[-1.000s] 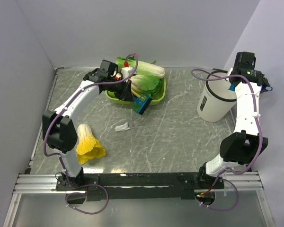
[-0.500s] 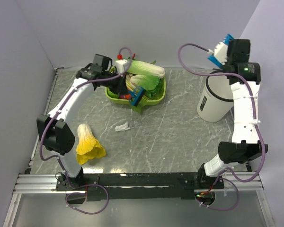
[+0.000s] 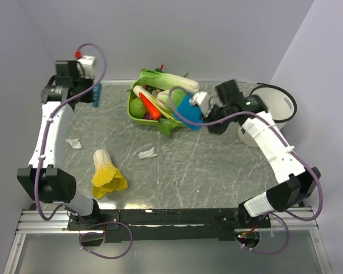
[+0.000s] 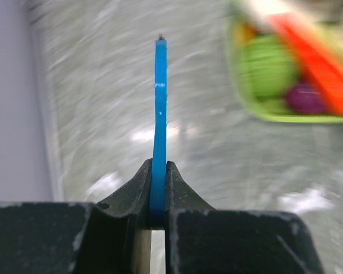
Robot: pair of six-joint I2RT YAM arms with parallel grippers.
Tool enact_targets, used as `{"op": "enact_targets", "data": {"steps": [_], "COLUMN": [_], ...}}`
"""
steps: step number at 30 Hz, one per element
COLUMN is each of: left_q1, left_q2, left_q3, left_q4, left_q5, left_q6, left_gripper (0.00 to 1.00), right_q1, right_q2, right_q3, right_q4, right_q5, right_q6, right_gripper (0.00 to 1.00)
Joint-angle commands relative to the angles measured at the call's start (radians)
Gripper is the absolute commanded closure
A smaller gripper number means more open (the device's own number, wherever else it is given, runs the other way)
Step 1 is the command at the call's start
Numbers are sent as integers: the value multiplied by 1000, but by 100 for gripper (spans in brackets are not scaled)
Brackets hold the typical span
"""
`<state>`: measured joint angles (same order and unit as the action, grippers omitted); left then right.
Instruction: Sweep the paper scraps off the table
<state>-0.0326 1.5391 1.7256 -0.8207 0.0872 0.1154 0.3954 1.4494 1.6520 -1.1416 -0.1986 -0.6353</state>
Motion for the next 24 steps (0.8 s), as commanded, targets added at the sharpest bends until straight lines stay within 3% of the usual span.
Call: {"op": "enact_targets", "data": {"steps": [1, 5, 11, 15, 19, 24], "left_q1": [169, 308, 356, 358, 356, 295], "left_q2": [-57, 19, 131, 200, 260, 322], "left_q3": [-55, -70, -187, -181, -138, -80], "left_q4": [-26, -156, -178, -182, -195, -225], "left_q5": [-234, -233, -333, -348, -261, -46], "left_q6": [-49, -65, -54, -53, -60, -46], "left_gripper": [99, 99, 99, 99, 99, 99], "right_q1": [54, 65, 71, 76, 79, 79], "right_q2": [-63, -46, -3, 9, 9, 16], "right_q3": [-159, -224, -297, -310, -313, -314], "right_q4": [-21, -78, -78, -93, -90, -84], "right_q5": [-192, -185, -199, -211, -196, -174], "right_q6": [46, -4, 8, 19, 13, 10], "right_gripper": [100, 100, 100, 100, 100, 100]}}
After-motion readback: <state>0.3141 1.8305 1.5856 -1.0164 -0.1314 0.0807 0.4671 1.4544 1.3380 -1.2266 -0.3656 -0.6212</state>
